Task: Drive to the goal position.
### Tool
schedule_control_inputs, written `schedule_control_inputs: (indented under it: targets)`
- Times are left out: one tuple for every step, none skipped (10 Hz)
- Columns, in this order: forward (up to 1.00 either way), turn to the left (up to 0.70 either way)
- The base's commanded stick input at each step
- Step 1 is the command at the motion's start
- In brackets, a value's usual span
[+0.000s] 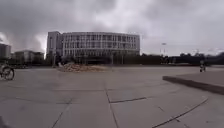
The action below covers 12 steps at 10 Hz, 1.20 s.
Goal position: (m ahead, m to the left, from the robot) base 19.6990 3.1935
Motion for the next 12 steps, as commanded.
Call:
schedule_control_inputs:
  targets:
    - [0.67, -0.02]
    - [0.67, -0.02]
    - [0.67, -0.02]
    - [0.67, -0.02]
    - [0.67, -0.02]
    - [0.67, -0.02]
    - [0.67, -0.02]
    - [0.67, -0.02]
    - [0.67, -0.02]
    - [0.67, -0.02]
    - [0.67, -0.02]
    - [0.67, -0.02]
